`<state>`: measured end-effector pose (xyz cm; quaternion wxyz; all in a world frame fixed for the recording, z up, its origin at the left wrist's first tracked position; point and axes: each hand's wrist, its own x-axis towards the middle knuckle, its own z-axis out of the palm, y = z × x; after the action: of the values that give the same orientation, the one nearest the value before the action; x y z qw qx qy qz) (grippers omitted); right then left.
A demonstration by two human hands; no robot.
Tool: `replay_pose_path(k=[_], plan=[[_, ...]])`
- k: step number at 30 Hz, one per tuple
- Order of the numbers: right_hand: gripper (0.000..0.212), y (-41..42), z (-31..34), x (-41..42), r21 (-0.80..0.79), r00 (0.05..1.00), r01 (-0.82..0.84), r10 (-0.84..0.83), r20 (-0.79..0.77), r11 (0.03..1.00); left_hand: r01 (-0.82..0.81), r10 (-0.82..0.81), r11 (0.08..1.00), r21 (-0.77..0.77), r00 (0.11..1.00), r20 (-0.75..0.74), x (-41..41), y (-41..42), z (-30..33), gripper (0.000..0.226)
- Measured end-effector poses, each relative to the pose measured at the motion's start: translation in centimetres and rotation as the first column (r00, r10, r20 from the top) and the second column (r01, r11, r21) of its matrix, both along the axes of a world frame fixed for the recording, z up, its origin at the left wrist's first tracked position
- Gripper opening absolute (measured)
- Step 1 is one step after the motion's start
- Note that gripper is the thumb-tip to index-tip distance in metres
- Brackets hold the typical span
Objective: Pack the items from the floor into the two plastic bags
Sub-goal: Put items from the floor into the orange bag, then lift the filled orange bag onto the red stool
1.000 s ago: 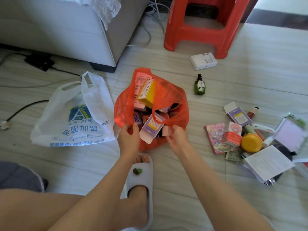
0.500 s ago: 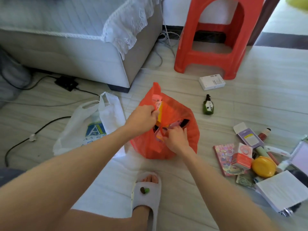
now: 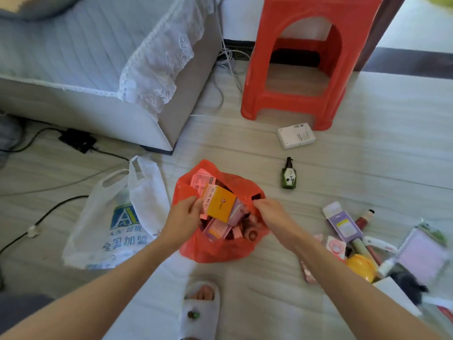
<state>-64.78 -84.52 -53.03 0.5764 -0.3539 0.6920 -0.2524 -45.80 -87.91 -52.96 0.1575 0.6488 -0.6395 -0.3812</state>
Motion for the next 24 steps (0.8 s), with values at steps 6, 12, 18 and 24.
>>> replay_pose_path(k=[6,12,18,24], plan=[[0.027,1.1,7.4,0.1,0.021,0.989,-0.036,0.038,-0.14,0.999,-0.353,0.364,0.897,0.268,0.931,0.01,1.9,2.0,7.3,0.034],[0.032,2.1,17.3,-2.7,0.187,0.969,0.246,-0.243,-0.039,0.951,-0.312,0.317,0.888,0.337,0.947,0.039,-0.1,0.1,18.4,0.041],[0.039,6.0,29.4,-6.7,0.309,0.97,0.241,-0.242,-0.038,0.92,-0.312,0.32,0.795,0.521,0.944,0.077,-1.7,2.4,29.1,0.043],[0.038,12.6,40.8,-14.0,0.35,0.88,0.452,-0.474,-0.026,0.821,-0.141,0.142,0.827,0.545,0.989,0.04,-7.6,5.1,40.3,0.042]])
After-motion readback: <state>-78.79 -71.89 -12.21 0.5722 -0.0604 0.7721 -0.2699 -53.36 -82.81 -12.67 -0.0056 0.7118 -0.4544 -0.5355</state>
